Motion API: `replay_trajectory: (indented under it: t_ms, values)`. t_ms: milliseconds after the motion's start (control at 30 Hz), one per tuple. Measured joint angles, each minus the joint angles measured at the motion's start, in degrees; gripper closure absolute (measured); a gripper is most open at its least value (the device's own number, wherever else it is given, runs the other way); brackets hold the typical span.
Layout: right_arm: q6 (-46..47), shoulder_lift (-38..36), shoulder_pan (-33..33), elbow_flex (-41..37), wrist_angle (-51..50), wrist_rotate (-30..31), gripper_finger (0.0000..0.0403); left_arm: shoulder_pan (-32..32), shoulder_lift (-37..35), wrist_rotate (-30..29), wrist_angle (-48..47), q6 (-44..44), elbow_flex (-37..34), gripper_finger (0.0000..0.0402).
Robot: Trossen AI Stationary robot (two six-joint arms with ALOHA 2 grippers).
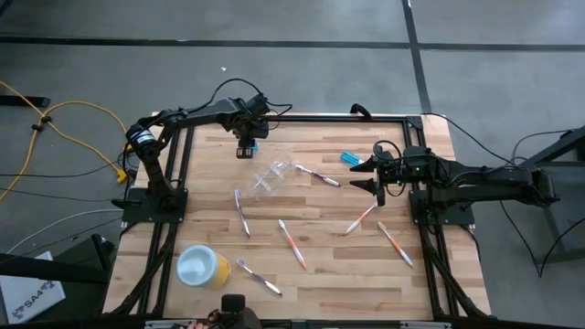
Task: Pick & Place toothbrushing station
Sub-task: Put the left blue mouthwash into the transparent organizer
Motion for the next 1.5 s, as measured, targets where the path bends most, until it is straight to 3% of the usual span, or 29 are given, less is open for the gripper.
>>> replay_trajectory:
  t_ms: [467,933,1267,1500]
  values:
    - [0.01,0.0,0.01,-0.01,0.0,0.0,0.0192,-2.19,-0.76,-0.72,-1.3,-3.46,-0.01,0.0314]
    - [0.01,0.0,0.01,0.01,-0.04,0.0,0.0192,-4.07,-10.58,3.71,-3.76,-10.43,-0.02,0.0314]
    - [0.01,0.0,0.0,0.01,-0.02,0.0,0.0192,-11.48,-12.47,-4.94,-10.67,-17.0,3.45,0.0314]
    - [0.0,0.0,0.0,0.0,-0.02,0.0,0.0192,-15.83,-12.5,-5.66,-13.73,-22.42,7.56,0.0314]
